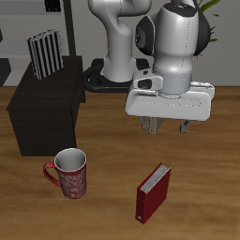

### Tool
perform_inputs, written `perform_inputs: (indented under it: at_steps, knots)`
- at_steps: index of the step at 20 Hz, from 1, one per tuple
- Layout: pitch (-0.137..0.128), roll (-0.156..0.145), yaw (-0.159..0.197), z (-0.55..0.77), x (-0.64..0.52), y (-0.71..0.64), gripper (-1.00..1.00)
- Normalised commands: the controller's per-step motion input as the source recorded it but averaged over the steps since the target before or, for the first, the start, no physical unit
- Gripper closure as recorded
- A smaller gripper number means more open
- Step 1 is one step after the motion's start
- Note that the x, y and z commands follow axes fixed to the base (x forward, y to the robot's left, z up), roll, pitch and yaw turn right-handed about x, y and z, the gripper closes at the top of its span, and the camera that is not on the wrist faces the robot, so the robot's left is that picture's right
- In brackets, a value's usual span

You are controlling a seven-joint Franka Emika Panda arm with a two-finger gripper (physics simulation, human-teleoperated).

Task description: Place the striped book upright on top of the shelf and place the red book upright on top of the shelf

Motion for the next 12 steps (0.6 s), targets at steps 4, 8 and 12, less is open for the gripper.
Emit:
perform_inputs:
  at_steps: [4, 8, 12]
  knots:
    - [0.028, 0.034, -0.051, -0.12, 0.34, 0.02, -1.00]
    - [0.060, 0.031, -0.056, -0.23, 0.22, 0.05, -1.00]
    - [0.025, 0.043, -0.015, -0.21, 0.24, -0.01, -1.00]
